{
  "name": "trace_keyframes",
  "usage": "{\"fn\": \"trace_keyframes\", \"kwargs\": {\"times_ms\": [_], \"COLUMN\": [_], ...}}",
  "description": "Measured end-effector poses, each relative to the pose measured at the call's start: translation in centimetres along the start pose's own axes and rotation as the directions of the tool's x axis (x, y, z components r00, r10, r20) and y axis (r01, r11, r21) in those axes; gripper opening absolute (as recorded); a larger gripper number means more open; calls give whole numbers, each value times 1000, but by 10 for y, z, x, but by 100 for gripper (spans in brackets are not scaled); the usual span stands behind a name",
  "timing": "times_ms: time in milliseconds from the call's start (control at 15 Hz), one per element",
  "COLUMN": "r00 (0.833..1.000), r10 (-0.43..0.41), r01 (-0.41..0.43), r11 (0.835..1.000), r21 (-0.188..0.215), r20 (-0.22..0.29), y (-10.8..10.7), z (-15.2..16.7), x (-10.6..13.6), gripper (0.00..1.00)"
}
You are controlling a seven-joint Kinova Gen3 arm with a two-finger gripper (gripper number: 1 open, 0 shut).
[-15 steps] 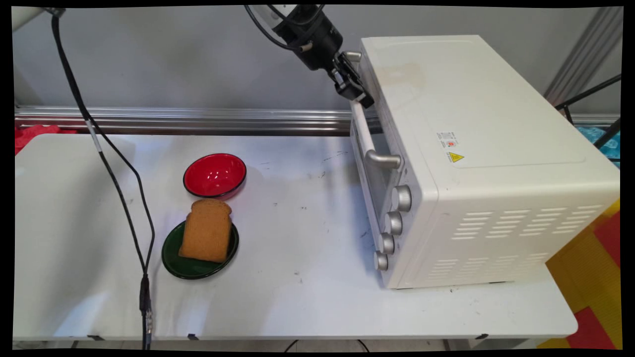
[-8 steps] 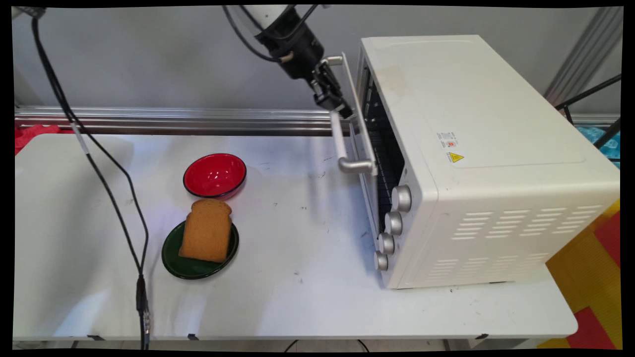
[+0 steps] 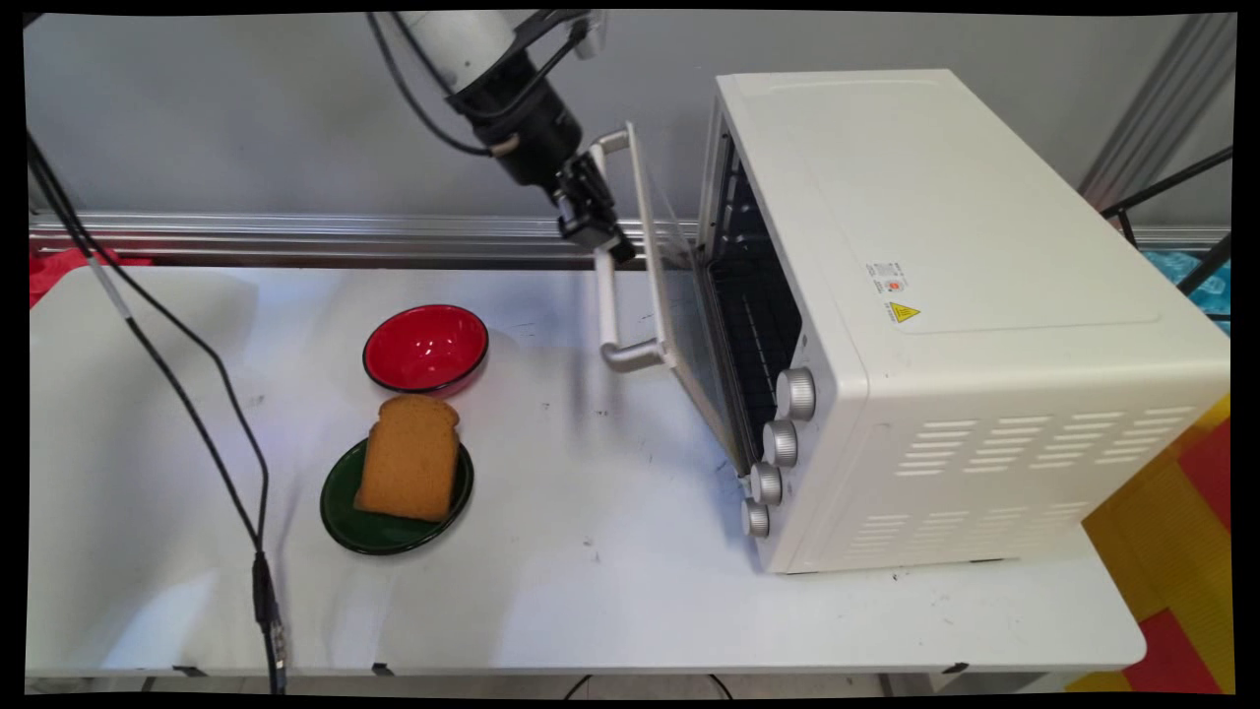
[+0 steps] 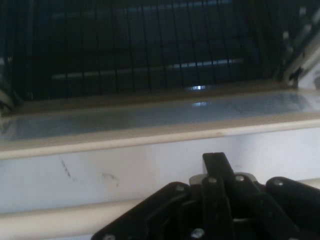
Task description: Open the oven
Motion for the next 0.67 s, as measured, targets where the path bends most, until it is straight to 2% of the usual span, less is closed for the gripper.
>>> {"fn": "trace_keyframes", "kwargs": {"times_ms": [667], "r00": [1000], "r10": [-5], "r01": [5], "r11": [1000], "r21": [8], "r20": [25], "y": [2], "z": [16], "x": [-53], "gripper": [0]}}
